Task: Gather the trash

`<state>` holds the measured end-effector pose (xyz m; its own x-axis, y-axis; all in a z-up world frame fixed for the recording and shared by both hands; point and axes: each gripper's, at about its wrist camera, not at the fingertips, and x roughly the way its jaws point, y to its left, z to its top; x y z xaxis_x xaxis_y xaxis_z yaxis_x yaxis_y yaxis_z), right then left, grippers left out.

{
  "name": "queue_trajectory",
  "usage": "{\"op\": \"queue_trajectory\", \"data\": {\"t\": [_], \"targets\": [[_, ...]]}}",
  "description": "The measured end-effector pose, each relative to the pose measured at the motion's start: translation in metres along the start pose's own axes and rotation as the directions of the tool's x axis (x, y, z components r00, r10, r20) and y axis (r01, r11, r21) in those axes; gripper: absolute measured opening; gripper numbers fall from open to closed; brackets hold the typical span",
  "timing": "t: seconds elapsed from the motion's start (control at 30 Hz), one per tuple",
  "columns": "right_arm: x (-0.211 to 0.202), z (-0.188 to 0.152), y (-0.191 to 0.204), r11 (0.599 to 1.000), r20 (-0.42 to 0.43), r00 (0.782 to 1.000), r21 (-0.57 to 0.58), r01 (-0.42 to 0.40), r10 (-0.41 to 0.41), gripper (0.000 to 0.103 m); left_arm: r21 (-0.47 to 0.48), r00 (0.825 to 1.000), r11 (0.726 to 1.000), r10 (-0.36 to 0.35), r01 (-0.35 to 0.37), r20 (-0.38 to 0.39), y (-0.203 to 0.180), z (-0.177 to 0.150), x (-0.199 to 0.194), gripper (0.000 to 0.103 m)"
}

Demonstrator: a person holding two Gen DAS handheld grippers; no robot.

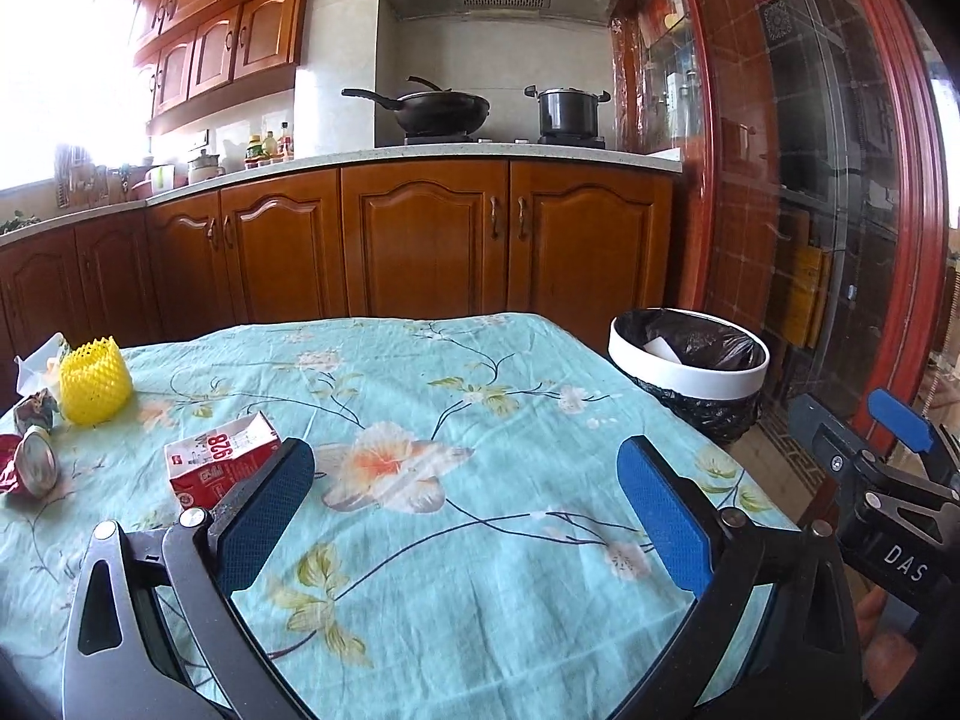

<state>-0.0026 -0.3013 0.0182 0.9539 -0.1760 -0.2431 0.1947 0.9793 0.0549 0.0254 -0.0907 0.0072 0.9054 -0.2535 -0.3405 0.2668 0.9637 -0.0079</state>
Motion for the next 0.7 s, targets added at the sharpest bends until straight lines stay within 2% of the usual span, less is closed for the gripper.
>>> {"op": "queue_trajectory", "data": {"t": [0.7], "targets": [[0.006,-0.009,0.031,0.995,-0.050,0.995,-0.036,-0.091,0.089,0.103,-0.043,0.996,0.996,0.083,-0.084,-0.017,0.030,-0.011,-0.008,0.103]]}}
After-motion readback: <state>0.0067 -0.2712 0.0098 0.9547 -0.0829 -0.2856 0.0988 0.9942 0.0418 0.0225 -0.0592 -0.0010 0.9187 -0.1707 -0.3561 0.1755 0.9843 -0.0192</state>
